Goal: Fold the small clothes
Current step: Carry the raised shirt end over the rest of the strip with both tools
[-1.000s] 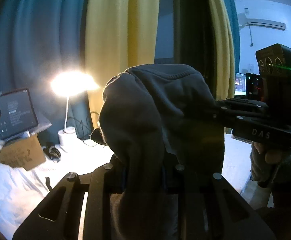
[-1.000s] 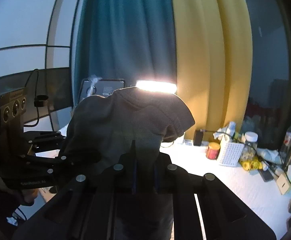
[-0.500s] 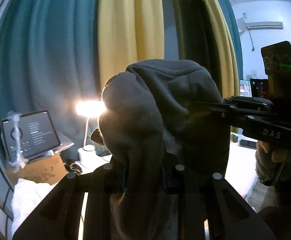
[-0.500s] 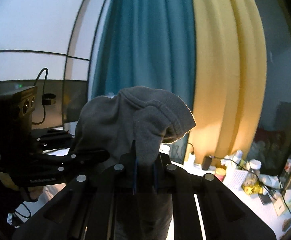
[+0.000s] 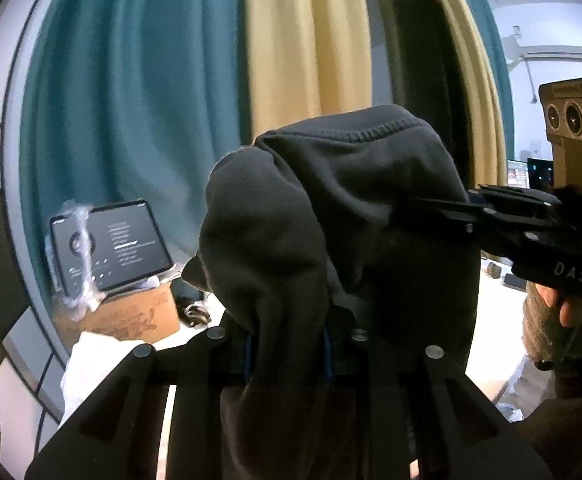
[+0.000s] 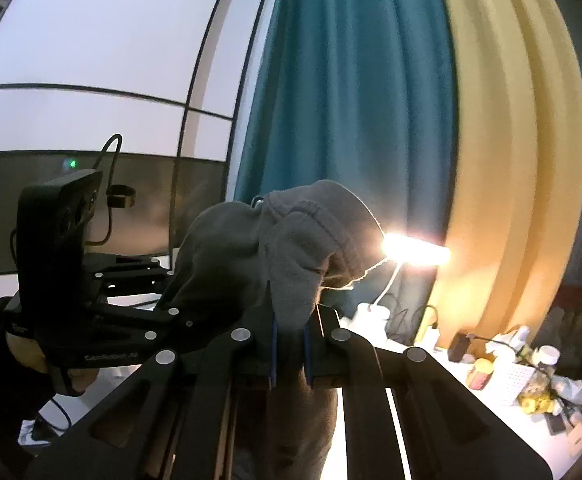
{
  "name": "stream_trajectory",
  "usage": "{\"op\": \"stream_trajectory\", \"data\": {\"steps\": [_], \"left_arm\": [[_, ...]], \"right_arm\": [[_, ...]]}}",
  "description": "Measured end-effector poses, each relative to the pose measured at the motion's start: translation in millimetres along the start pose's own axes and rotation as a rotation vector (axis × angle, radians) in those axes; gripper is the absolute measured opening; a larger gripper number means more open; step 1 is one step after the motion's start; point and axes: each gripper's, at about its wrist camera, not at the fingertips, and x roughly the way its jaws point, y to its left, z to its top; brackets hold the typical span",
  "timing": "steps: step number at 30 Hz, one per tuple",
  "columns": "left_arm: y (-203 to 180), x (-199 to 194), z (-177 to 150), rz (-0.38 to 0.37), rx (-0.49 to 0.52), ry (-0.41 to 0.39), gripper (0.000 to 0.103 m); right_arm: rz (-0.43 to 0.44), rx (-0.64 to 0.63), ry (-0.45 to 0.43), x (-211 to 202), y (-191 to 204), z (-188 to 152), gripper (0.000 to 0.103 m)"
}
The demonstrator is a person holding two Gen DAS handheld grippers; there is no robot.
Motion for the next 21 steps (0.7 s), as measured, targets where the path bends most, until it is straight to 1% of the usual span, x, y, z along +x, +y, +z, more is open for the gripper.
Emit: {"op": "stream_trajectory", "data": {"steps": [7,21], "left_arm": [[11.5,-2.1,-9.4,0.031,-0.043,0.022,0.023],[11.4,29.5,-16.6,-0.007,-0.056,0.088,0.023]], "right_arm": [[0.023,0.004,0.02,14.3,9.1,-2.3,0.01],[-0.035,0.036,0.08,38.6,-12.8,-24.5,0.01]]}}
